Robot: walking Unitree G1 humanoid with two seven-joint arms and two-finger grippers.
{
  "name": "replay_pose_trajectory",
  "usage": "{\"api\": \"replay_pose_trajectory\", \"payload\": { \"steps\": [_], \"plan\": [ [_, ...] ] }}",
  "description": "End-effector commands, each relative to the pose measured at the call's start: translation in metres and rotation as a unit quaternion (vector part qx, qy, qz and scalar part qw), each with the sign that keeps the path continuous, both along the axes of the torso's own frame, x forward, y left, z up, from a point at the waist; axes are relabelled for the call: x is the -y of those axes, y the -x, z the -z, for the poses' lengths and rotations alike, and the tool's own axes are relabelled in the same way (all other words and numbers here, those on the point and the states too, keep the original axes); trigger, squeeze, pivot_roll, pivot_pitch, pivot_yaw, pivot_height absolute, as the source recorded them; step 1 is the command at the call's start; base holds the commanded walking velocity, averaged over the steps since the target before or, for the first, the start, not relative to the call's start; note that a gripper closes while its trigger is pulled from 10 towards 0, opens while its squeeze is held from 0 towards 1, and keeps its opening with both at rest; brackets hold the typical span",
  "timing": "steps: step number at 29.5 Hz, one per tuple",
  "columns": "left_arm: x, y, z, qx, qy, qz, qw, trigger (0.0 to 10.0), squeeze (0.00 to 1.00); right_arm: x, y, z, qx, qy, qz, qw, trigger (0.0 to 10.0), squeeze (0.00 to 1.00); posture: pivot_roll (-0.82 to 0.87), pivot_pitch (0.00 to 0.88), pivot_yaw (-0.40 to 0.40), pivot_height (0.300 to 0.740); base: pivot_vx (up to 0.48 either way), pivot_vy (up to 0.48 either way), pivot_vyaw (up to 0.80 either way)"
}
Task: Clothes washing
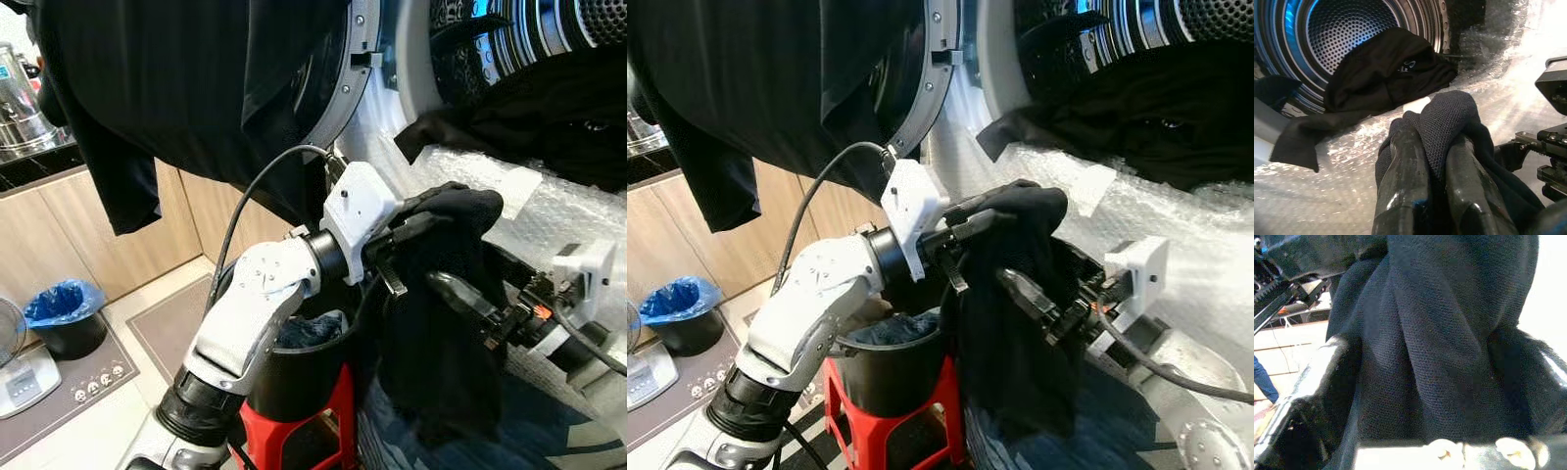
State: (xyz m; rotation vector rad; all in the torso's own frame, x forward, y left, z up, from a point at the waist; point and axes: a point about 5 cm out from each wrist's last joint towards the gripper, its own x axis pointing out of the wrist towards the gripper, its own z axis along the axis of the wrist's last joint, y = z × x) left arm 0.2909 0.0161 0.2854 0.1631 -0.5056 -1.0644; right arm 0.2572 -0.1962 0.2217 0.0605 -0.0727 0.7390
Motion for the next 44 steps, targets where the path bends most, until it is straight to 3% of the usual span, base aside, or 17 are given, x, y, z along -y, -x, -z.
{"api": "replay_pose_trajectory", "payload": {
  "steps": [1, 7, 13, 19, 20, 21, 22, 23, 44],
  "plan": [
    [0.005, 0.003, -0.019, 0.031, 0.022, 0.006, 0.999, 10.0, 0.00, -0.011, -0.003, -0.002, -0.001, 0.017, -0.006, 1.000, 10.0, 0.00, -0.11, 0.000, -0.005, 0.740, 0.000, 0.000, 0.00],
    [0.013, 0.002, -0.025, 0.034, 0.035, 0.010, 0.999, 10.0, 0.00, -0.025, -0.009, -0.004, -0.002, 0.024, -0.006, 1.000, 10.0, 0.00, -0.11, 0.000, -0.015, 0.740, 0.000, 0.000, 0.00],
    [0.029, 0.003, -0.036, 0.042, 0.055, 0.025, 0.997, 10.0, 0.00, -0.056, -0.015, -0.003, -0.005, 0.012, -0.020, 1.000, 10.0, 0.00, -0.11, 0.000, -0.016, 0.740, 0.000, 0.000, 0.00],
    [0.034, 0.002, -0.038, 0.041, 0.061, 0.031, 0.997, 10.0, 0.00, -0.064, -0.023, -0.004, -0.012, -0.018, 0.009, 1.000, 10.0, 0.00, -0.12, 0.000, -0.012, 0.740, 0.000, 0.000, 0.00],
    [0.035, 0.003, -0.038, 0.042, 0.062, 0.032, 0.997, 10.0, 0.00, -0.065, -0.025, -0.004, -0.016, -0.026, 0.013, 0.999, 4.4, 0.00, -0.12, 0.000, -0.011, 0.740, 0.000, 0.000, 0.00],
    [0.036, 0.003, -0.038, 0.043, 0.062, 0.033, 0.997, 10.0, 0.00, -0.065, -0.025, -0.003, -0.019, -0.031, 0.015, 0.999, 4.4, 0.00, -0.12, 0.000, -0.011, 0.740, 0.000, 0.000, 0.00],
    [0.037, 0.003, -0.039, 0.043, 0.064, 0.034, 0.996, 10.0, 0.00, -0.066, -0.028, -0.003, -0.027, -0.038, 0.025, 0.999, 0.2, 0.00, -0.11, 0.000, -0.009, 0.740, 0.000, 0.000, 0.00],
    [0.037, 0.003, -0.039, 0.043, 0.065, 0.035, 0.996, 10.0, 0.00, -0.065, -0.030, -0.002, -0.031, -0.044, 0.034, 0.998, 0.0, 0.00, -0.11, 0.000, -0.008, 0.740, 0.000, 0.000, 0.00],
    [0.040, 0.001, -0.051, 0.057, 0.088, 0.025, 0.994, 10.0, 0.00, -0.060, -0.041, 0.006, -0.079, -0.058, 0.073, 0.993, 0.0, 0.00, -0.10, 0.000, 0.001, 0.740, 0.000, 0.000, 0.00]
  ]
}}
